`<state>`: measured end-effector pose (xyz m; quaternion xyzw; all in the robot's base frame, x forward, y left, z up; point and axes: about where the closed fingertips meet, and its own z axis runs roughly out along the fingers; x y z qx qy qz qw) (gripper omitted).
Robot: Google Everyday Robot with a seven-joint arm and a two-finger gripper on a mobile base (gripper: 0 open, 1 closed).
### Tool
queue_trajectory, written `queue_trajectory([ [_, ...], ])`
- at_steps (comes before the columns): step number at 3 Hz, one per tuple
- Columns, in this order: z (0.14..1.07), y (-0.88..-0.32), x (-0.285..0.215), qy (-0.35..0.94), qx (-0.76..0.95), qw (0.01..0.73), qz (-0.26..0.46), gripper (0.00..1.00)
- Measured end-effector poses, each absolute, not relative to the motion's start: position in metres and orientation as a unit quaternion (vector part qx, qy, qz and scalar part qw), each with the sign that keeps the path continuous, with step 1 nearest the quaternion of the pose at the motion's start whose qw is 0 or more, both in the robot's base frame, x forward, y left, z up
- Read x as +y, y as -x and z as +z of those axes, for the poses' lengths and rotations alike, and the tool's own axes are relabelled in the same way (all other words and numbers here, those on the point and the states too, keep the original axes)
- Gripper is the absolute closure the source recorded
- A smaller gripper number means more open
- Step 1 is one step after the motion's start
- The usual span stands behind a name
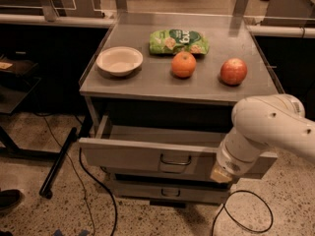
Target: Close top drawer
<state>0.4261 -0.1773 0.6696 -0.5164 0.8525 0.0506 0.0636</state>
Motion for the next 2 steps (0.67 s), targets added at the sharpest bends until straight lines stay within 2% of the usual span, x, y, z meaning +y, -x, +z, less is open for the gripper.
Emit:
queue_trajectory([
  [1, 0.673, -0.456, -0.179, 0.508, 0.857, 0.082, 0.032, 1.0],
  [2, 0.672, -0.476, -0.177, 0.504, 0.86, 0.083, 0.019, 0.83],
])
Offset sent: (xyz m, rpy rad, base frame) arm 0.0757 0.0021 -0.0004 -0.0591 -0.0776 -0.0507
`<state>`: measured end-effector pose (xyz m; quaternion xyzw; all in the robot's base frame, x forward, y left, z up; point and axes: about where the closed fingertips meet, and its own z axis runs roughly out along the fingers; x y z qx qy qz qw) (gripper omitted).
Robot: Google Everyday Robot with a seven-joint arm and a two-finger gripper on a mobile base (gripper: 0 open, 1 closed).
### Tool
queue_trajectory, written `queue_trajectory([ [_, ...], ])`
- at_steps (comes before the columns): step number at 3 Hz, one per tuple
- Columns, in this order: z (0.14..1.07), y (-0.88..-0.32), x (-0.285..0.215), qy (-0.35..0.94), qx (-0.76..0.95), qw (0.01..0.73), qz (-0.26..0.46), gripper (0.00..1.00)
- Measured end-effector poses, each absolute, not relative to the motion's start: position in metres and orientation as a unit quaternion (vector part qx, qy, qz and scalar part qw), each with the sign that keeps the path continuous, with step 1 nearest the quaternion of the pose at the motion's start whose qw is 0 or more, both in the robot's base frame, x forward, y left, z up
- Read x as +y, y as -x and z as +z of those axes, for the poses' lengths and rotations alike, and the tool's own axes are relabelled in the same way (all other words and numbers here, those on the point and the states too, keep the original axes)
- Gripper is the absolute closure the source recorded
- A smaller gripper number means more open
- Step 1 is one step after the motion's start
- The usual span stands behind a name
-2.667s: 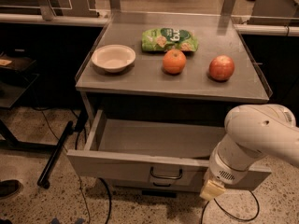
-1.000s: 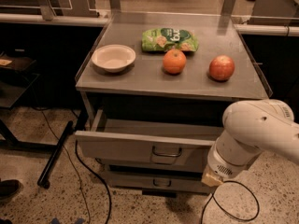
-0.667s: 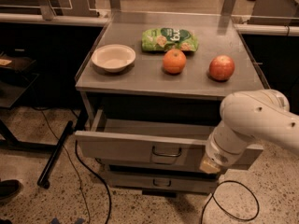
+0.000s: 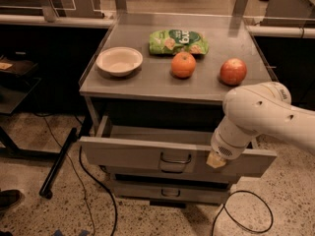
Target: Close top drawer
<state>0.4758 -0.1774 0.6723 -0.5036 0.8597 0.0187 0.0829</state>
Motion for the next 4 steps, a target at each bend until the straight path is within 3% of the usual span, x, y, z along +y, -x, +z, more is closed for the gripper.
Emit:
queue_trajectory([
  [3, 0.6724, -0.4773, -0.177, 0.504, 0.86, 0.083, 0.017, 0.12],
  [4, 0.6724, -0.4773, -0.177, 0.504, 0.86, 0.083, 0.017, 0.0],
])
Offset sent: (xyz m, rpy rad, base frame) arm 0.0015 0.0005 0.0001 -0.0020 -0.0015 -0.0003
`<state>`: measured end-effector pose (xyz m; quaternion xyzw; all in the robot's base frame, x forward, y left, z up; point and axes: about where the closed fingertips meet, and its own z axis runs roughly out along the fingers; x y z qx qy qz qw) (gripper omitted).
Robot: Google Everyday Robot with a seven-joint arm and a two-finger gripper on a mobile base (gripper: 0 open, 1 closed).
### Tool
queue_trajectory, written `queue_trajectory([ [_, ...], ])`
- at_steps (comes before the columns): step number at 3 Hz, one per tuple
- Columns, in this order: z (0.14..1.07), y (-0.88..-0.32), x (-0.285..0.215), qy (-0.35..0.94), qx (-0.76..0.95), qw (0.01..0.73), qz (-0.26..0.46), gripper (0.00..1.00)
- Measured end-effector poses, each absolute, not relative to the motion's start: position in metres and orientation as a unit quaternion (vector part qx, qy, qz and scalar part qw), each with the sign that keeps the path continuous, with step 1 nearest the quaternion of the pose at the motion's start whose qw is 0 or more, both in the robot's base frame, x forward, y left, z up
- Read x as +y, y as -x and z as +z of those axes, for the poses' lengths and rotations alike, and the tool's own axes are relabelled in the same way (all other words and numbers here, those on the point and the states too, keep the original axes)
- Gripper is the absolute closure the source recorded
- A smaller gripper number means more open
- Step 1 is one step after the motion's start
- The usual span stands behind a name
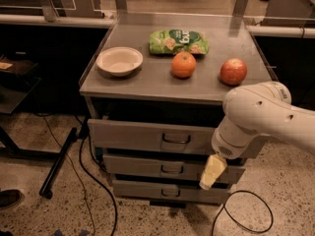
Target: Close top drawer
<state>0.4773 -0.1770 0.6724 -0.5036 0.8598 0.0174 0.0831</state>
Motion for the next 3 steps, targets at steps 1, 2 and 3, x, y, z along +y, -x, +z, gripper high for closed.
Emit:
queue_trajectory([
  [1, 0.6724, -0.4773, -0.177, 0.504, 0.86, 0.083, 0.017, 0.0],
  [2, 0.6724, -0.4773, -0.177, 0.504, 0.86, 0.083, 0.017, 0.19],
  [3, 0.6744, -0.4825, -0.1764, 0.503, 0.86, 0.082, 0.018, 0.42],
])
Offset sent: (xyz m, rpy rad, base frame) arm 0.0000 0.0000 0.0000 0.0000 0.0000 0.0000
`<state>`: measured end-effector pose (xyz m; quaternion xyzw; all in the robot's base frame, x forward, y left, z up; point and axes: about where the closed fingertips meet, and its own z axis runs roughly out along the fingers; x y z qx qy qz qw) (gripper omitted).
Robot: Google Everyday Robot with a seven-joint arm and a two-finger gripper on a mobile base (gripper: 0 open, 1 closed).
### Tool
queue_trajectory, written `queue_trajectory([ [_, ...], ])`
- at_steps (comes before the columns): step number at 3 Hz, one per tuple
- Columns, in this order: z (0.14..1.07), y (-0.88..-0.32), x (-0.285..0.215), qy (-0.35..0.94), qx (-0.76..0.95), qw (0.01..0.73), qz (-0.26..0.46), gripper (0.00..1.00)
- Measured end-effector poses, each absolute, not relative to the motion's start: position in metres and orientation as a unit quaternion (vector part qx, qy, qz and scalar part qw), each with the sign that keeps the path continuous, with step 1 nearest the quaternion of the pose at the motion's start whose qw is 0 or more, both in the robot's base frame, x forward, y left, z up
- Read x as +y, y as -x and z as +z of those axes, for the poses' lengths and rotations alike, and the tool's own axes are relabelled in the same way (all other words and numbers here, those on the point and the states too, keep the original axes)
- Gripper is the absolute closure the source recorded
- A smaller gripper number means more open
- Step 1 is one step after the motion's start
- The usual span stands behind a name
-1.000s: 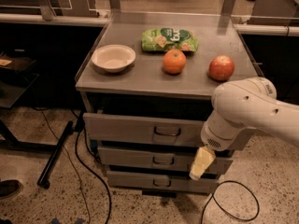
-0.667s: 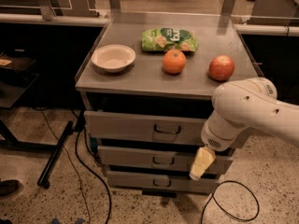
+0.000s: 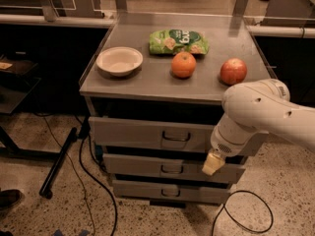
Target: Close top drawer
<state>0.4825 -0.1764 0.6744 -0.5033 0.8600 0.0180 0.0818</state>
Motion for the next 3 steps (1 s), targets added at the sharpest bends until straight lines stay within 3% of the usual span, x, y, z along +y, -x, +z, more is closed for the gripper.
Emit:
queue_trajectory([
  [2, 0.683, -0.526, -0.173, 0.493, 0.864, 0.1, -0.003, 0.89],
  [3, 0.681, -0.543, -0.171, 0.489, 0.866, 0.106, -0.015, 1.0],
])
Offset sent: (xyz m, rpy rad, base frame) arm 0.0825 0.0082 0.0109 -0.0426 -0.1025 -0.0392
